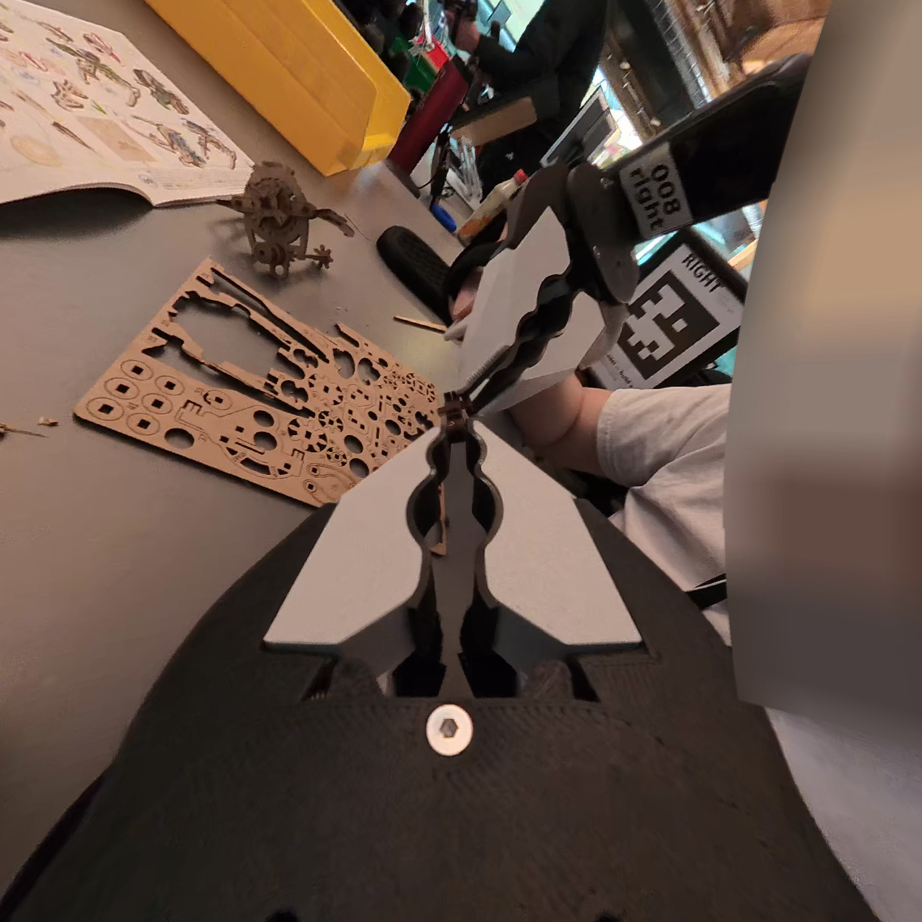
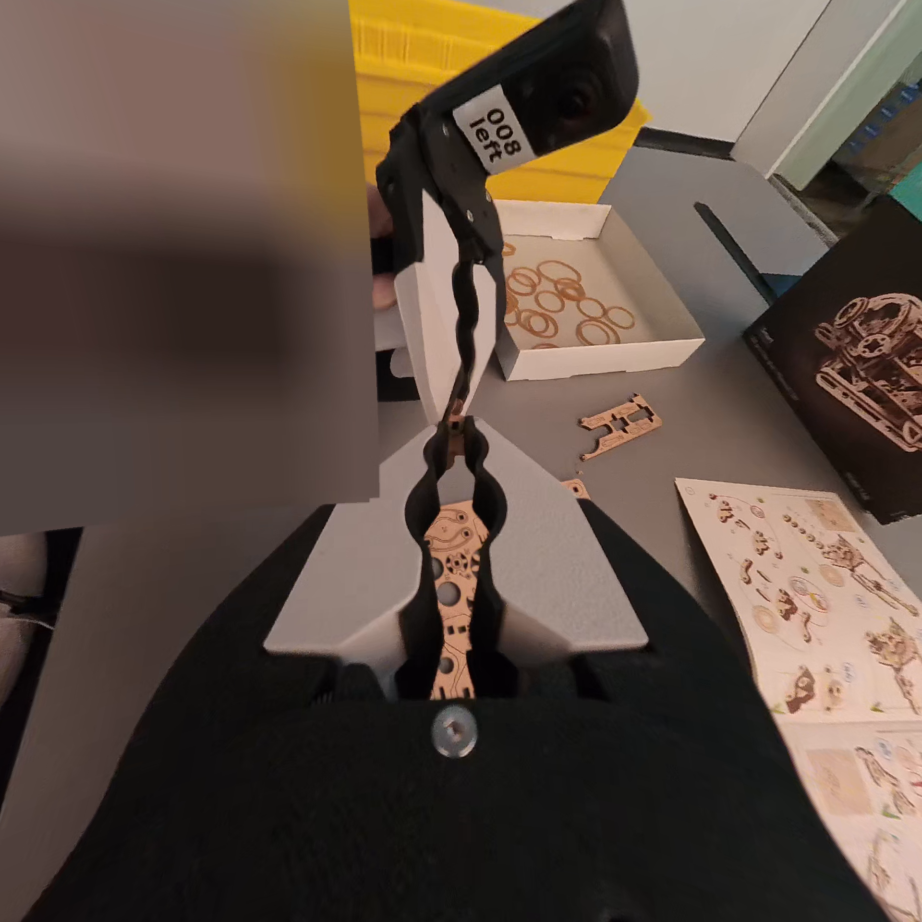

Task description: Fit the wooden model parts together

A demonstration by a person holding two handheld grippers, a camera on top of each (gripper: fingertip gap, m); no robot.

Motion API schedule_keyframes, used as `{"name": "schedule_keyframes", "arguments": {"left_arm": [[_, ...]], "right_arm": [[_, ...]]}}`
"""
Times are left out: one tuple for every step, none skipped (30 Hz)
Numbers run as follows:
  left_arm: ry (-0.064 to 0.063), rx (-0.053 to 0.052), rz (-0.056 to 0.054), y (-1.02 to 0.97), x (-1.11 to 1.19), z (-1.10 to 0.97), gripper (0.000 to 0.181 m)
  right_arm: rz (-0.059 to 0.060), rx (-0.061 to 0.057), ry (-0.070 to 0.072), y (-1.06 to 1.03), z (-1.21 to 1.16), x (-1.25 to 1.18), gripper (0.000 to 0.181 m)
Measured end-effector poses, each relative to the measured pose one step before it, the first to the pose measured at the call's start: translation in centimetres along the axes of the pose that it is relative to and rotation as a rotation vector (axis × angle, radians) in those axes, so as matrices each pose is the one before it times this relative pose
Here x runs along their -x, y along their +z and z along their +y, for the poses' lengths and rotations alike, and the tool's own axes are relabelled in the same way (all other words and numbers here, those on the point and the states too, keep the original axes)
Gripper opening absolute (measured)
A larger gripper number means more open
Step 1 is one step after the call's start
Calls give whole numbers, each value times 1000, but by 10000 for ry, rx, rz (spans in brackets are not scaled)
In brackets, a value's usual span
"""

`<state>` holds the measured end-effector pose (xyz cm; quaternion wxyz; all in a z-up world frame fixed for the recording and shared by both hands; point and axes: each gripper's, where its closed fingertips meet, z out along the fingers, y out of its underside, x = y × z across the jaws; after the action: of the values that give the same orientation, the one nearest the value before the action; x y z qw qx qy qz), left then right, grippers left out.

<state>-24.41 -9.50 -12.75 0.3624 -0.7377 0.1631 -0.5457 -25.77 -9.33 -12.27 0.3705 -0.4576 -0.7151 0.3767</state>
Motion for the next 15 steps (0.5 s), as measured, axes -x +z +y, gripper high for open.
{"name": "schedule_keyframes", "arguments": {"left_arm": [[-141, -41, 112, 25, 0, 17, 4], [-141, -42, 82, 2, 37, -5, 4], [-109, -22, 41, 1, 58, 5, 4], [-40, -3, -7, -14, 32, 3, 4], [30, -13, -53, -30, 11, -26, 4], [59, 7, -102, -18, 38, -26, 4], [69, 3, -130, -42, 86, -15, 4], [75, 16, -119, -28, 89, 13, 4], [17, -3, -59, -27, 76, -8, 4], [-47, -47, -1, -20, 36, -49, 4], [-60, -32, 14, -18, 38, -22, 4], [-20, -15, -18, -13, 66, -14, 4], [25, -19, -72, -9, 96, -14, 4], [43, 11, -42, 14, 42, 30, 4], [42, 17, 26, 9, -70, 10, 4]], "right_arm": [[-83, -45, 92, 4, 23, -1, 5], [-37, -37, 56, 19, 32, -32, 5], [-4, 5, 15, 47, 60, -34, 6], [45, 25, -35, 28, 34, -23, 6], [108, 30, -111, 15, -40, -27, 6], [158, 99, -183, 27, 8, -37, 5], [203, 126, -212, 65, 34, -60, 5], [185, 136, -205, 79, 60, -38, 5], [187, 120, -183, 66, 51, -67, 5], [229, 111, -222, 64, 48, -102, 5], [175, 80, -180, 34, 3, -43, 5], [145, 101, -126, 48, 28, -43, 5], [123, 97, -109, 62, 77, -40, 5], [26, 48, -45, 28, 51, 22, 5], [-79, -54, 94, -40, -38, 31, 5]]}}
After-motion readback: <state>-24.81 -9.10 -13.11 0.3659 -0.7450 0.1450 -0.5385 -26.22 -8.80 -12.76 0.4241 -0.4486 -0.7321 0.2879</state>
